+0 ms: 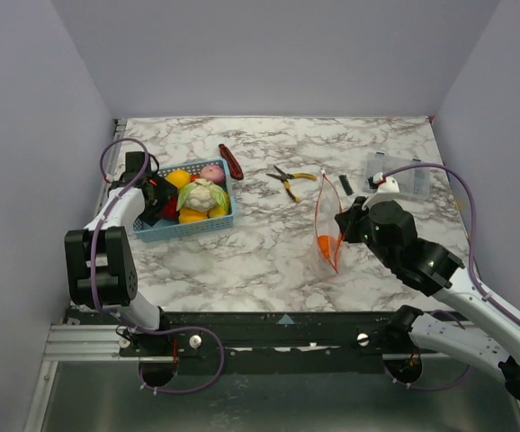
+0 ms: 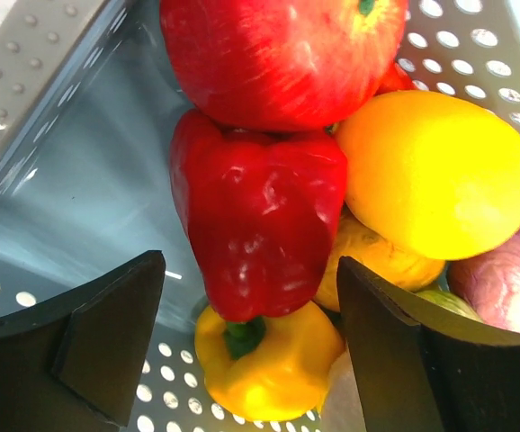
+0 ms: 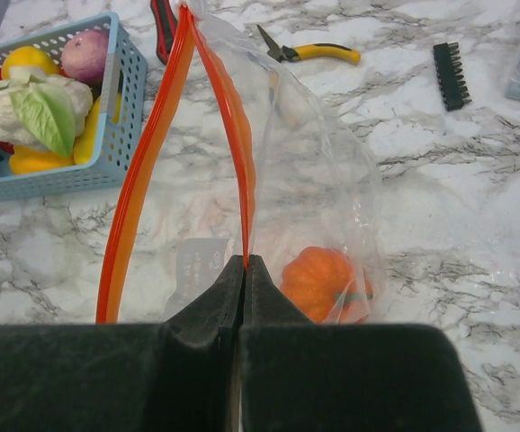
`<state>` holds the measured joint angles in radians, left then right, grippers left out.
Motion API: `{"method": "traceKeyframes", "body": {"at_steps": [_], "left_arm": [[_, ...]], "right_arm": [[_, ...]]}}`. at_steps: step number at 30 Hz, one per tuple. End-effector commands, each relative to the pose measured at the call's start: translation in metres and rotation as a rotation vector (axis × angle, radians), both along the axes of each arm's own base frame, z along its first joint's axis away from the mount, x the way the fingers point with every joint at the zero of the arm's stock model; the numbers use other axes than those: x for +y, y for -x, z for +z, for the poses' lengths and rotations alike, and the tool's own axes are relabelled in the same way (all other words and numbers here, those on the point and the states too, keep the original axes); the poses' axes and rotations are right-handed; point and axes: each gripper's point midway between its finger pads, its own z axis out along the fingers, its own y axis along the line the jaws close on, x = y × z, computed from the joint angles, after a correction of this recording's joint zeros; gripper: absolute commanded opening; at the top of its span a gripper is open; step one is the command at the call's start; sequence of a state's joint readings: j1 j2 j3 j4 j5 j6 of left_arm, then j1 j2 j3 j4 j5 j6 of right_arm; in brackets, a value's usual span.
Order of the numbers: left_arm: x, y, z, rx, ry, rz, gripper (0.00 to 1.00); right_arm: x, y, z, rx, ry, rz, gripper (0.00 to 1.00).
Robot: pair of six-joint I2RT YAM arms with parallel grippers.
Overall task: Place the food in the zip-top bag and seal the zipper
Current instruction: Pick up the fake vegetable from the bin.
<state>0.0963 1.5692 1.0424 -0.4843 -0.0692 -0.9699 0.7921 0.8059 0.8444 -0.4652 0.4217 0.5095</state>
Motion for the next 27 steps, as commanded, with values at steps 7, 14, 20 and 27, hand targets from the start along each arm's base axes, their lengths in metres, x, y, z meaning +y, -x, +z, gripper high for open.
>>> {"method": "traceKeyframes", "body": {"at_steps": [7,14,20,27], "left_arm": [[0.008,-0.01,-0.01,0.036,-0.022,0.014,0.68],[0.015,0.0,0.014,-0.012,-0.07,0.033,0.53],[0.028,0.012,0.07,-0.126,-0.155,0.063,0.43],[0.017,0.035,0.15,-0.33,-0.227,-0.024,0.36]], "right_arm": [[0.0,0.002,-0.002,0.007,-0.021,-0.011,0.0],[0.0,0.003,-0.001,0.008,-0.028,-0.009,0.0],[-0.001,0.003,-0.001,0.009,-0.018,-0.009,0.0],[0.003,0.001,-0.001,0.015,-0.011,0.006,0.0]]}}
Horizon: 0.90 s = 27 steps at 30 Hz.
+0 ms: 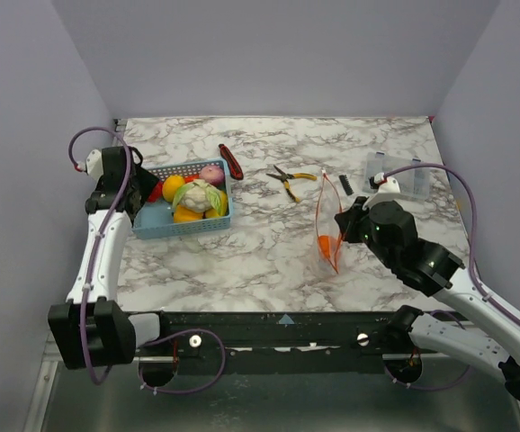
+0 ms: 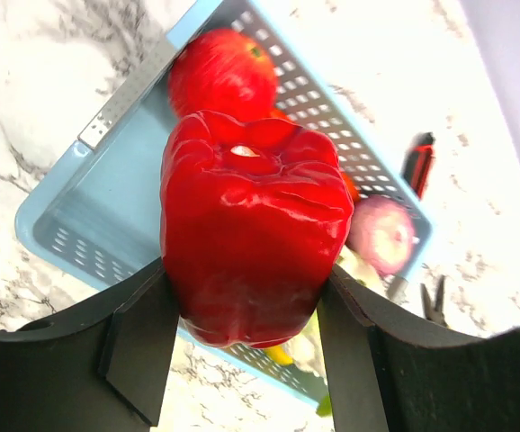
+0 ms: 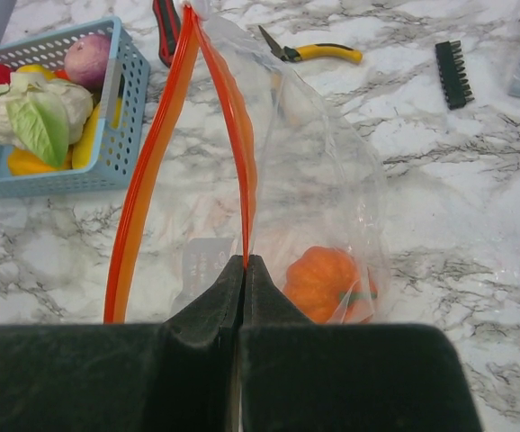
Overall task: Place the food in the zip-top bag and seal the zipper
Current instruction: Pick up the fake vegetable from the bin.
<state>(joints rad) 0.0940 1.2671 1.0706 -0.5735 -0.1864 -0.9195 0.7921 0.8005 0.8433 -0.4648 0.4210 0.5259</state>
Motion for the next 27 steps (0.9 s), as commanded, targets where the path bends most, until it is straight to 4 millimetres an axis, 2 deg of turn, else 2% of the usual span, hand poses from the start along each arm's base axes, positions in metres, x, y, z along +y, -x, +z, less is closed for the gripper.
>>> {"method": "traceKeyframes", "body": {"at_steps": [1,3,5,8,13,15,20,27], "left_arm": [[-0.01,0.019,0.059,-0.136,-0.092,-0.093,0.35],[-0.033,0.026,0.078,-0.21,-0.071,-0.206,0.33],[-0.067,0.033,0.1,-0.3,-0.041,-0.362,0.33],[-0.127,0.052,0.128,-0.428,0.013,-0.613,0.33],[-0.221,0.097,0.173,-0.683,0.197,-1.03,0.33],[-0.252,0.117,0.184,-0.771,0.283,-1.185,0.34],[-0.307,0.157,0.194,-0.873,0.387,-1.452,0.34],[-0.35,0.167,0.168,-0.788,0.463,-1.551,0.34]], "right_arm": [[0.004,0.001,-0.003,0.015,0.008,0.015,0.0],[0.004,0.0,-0.002,0.014,0.005,0.016,0.0],[0.005,0.0,-0.002,0.014,0.005,0.017,0.0],[0.007,0.0,0.001,0.015,0.0,0.023,0.0],[0.017,-0.001,0.006,0.021,-0.016,0.051,0.0],[0.02,-0.003,0.007,0.023,-0.022,0.058,0.0],[0.025,-0.004,0.009,0.026,-0.03,0.071,0.0],[0.029,-0.005,0.014,0.022,-0.05,0.079,0.0]]}}
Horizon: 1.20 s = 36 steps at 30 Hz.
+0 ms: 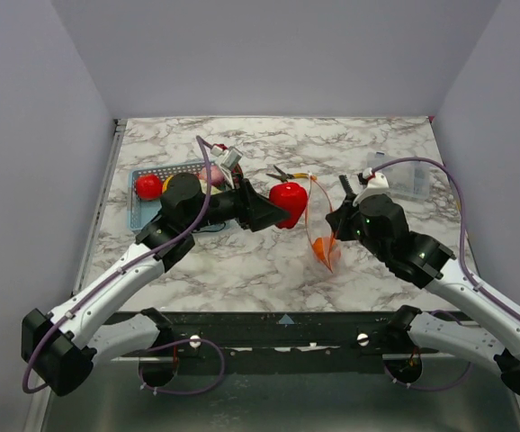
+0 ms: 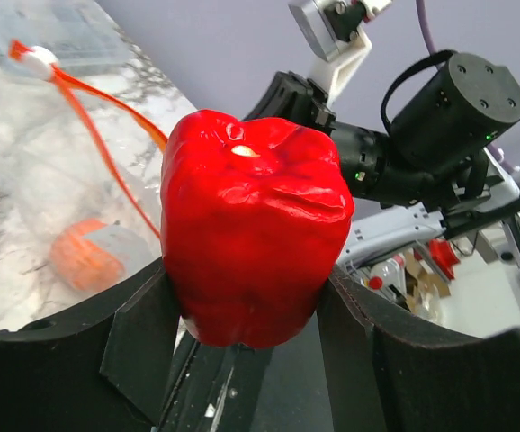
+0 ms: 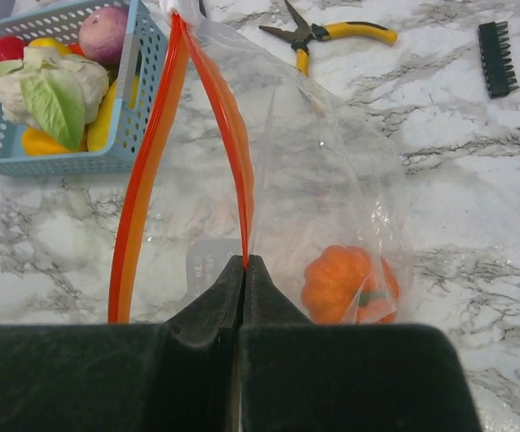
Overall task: Place the food in the zip-top bag and seal the zipper
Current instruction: Pick up the fake vegetable from the bin, then place the fake vegetable in the zipper food storage bag.
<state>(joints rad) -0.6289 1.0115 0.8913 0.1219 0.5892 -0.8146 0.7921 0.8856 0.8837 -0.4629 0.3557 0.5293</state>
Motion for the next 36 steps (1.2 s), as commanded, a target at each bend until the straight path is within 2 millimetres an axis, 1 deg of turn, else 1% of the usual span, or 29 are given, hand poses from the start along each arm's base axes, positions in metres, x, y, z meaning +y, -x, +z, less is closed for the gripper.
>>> {"method": "traceKeyframes", "body": {"at_steps": [1,3,5,8,10,15,18,21,22,23,25,27,30,33,36], "left_arm": [[-0.024,0.012,0.009,-0.038,0.05,-0.108,0.34],[-0.033,0.011,0.003,-0.012,0.05,-0.126,0.34],[-0.039,0.005,-0.003,0.019,0.038,-0.123,0.34],[-0.048,0.0,-0.01,0.062,0.018,-0.125,0.33],[-0.056,-0.001,-0.011,0.093,0.015,-0.152,0.31],[-0.066,0.009,0.007,0.116,0.086,-0.204,0.31],[-0.065,0.006,0.016,0.151,0.117,-0.166,0.31],[-0.063,-0.005,0.018,0.232,0.179,-0.09,0.31],[-0.064,-0.008,0.016,0.262,0.201,-0.072,0.31],[-0.063,-0.012,0.021,0.256,0.241,-0.057,0.32],[-0.062,-0.02,0.02,0.276,0.292,-0.013,0.32],[-0.061,-0.028,0.016,0.276,0.329,0.026,0.33],[-0.062,-0.039,0.001,0.295,0.314,0.076,0.33],[-0.067,-0.044,-0.019,0.324,0.275,0.087,0.32],[-0.064,-0.049,-0.046,0.364,0.183,0.14,0.28]], "right_arm": [[0.01,-0.001,0.02,-0.028,-0.062,0.022,0.0],[0.011,-0.001,0.023,-0.029,-0.065,0.027,0.0],[0.012,-0.001,0.024,-0.029,-0.071,0.032,0.0],[0.014,0.0,0.027,-0.032,-0.08,0.04,0.0],[0.016,0.0,0.028,-0.034,-0.084,0.045,0.0],[0.017,-0.001,0.028,-0.032,-0.079,0.051,0.0],[0.017,0.0,0.03,-0.035,-0.085,0.05,0.0],[0.016,0.0,0.032,-0.04,-0.096,0.047,0.0],[0.016,0.001,0.034,-0.041,-0.104,0.046,0.0],[0.016,0.001,0.035,-0.043,-0.113,0.044,0.0],[0.016,0.002,0.037,-0.046,-0.135,0.036,0.0],[0.016,0.003,0.039,-0.045,-0.16,0.03,0.0],[0.017,0.004,0.04,-0.042,-0.194,0.025,0.0],[0.02,0.005,0.04,-0.037,-0.219,0.033,0.0],[0.021,0.005,0.041,-0.036,-0.225,0.034,0.0]]}}
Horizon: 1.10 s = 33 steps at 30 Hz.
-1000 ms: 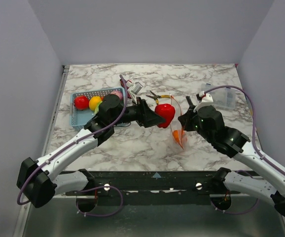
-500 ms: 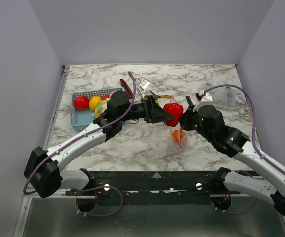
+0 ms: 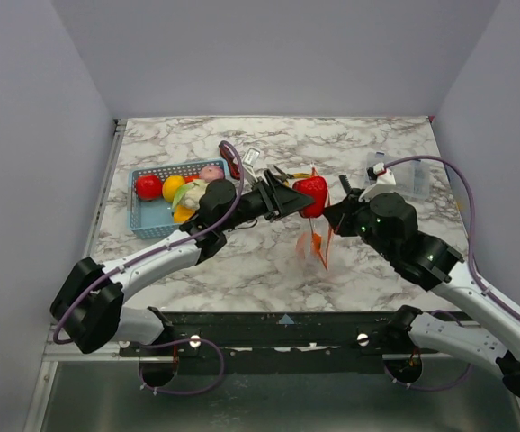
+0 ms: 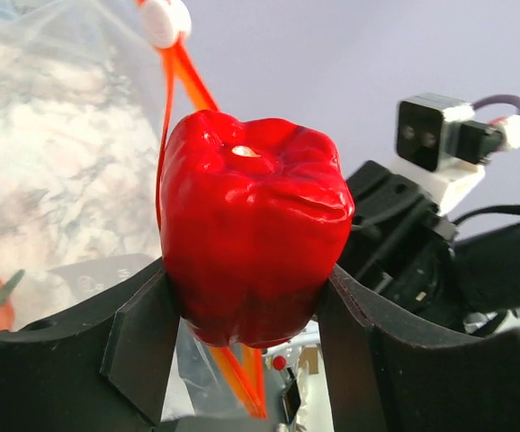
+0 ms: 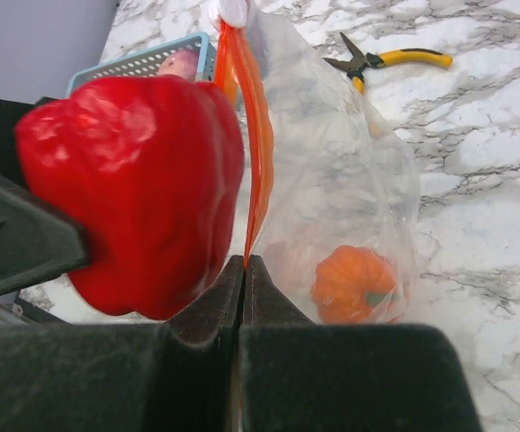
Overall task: Place the food in the zip-top bag and seal the zipper
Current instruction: Place the fake vegetable in the zipper food storage bag.
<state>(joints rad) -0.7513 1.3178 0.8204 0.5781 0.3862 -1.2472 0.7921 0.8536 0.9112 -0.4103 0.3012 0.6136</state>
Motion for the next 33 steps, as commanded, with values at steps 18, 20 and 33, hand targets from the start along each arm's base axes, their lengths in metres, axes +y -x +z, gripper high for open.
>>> {"method": "traceKeyframes", "body": {"at_steps": [18,20,33], "left_arm": [[0.021,0.004,-0.058,0.08,-0.565,0.114,0.38],[0.019,0.009,-0.054,0.069,-0.577,0.1,0.38],[-0.019,0.046,0.001,0.006,-0.189,-0.13,0.4]], "right_arm": [[0.019,-0.006,0.007,-0.009,-0.025,0.048,0.0],[0.019,-0.007,0.008,-0.012,-0.023,0.045,0.0],[0.02,-0.002,0.015,-0.017,-0.078,0.048,0.0]]}}
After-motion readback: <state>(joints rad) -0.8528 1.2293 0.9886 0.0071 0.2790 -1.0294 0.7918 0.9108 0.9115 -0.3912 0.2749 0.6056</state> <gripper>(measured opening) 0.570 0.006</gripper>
